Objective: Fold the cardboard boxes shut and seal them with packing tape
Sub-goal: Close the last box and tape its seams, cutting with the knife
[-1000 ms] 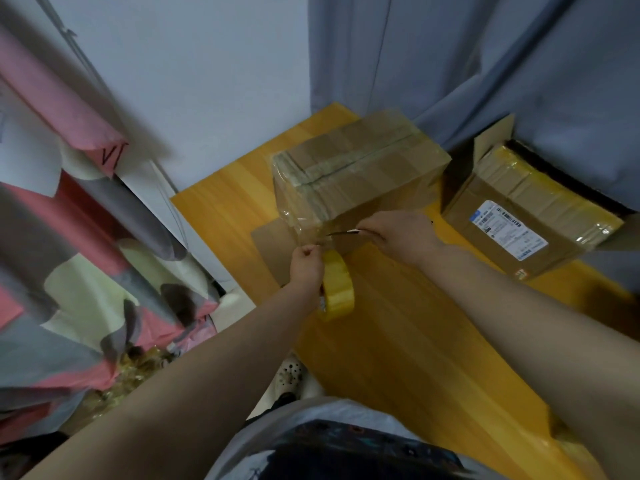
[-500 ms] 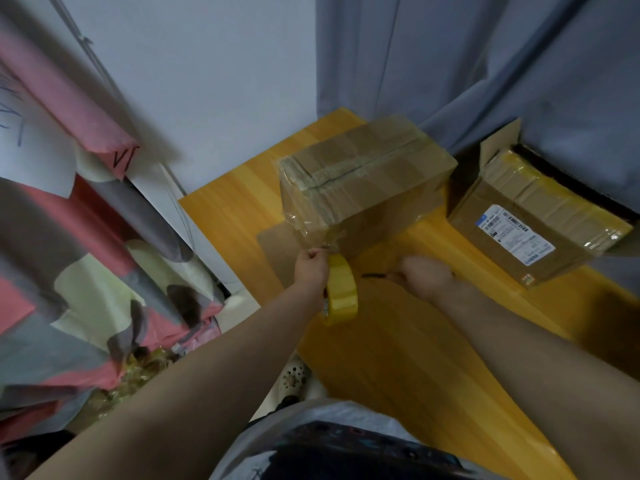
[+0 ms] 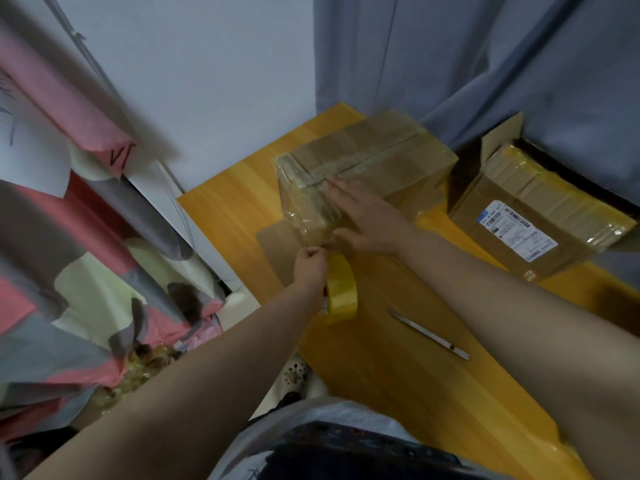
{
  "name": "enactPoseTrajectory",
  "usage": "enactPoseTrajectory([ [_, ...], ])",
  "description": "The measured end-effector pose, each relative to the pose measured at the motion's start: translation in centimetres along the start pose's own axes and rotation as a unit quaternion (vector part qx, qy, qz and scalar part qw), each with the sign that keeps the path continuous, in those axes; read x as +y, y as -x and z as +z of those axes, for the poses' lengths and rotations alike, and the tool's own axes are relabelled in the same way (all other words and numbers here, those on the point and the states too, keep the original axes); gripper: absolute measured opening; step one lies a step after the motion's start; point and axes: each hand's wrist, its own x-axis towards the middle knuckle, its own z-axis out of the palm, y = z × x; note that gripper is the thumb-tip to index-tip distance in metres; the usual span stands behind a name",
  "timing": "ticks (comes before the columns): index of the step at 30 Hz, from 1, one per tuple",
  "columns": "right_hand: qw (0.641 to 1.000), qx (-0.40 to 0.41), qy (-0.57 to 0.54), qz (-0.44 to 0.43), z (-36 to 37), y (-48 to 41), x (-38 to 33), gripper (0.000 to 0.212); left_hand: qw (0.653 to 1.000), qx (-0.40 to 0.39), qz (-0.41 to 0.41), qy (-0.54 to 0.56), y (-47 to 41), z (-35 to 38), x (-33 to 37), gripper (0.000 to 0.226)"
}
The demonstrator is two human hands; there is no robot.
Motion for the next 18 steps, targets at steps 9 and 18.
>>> enactPoseTrajectory([
  [9,0.991,-0.087,0.100,-0.003,1.8,-2.4,0.9,0.082,0.999,0.001,0.018,-0.038,-0.7,-0.2,0.0,0.013],
  [18,0.993,0.029,0.113,0.017,3.8,-1.8,0.3,0.078,0.998,-0.001,-0.041,-0.051,-0.5,-1.3,-2.3,0.017],
])
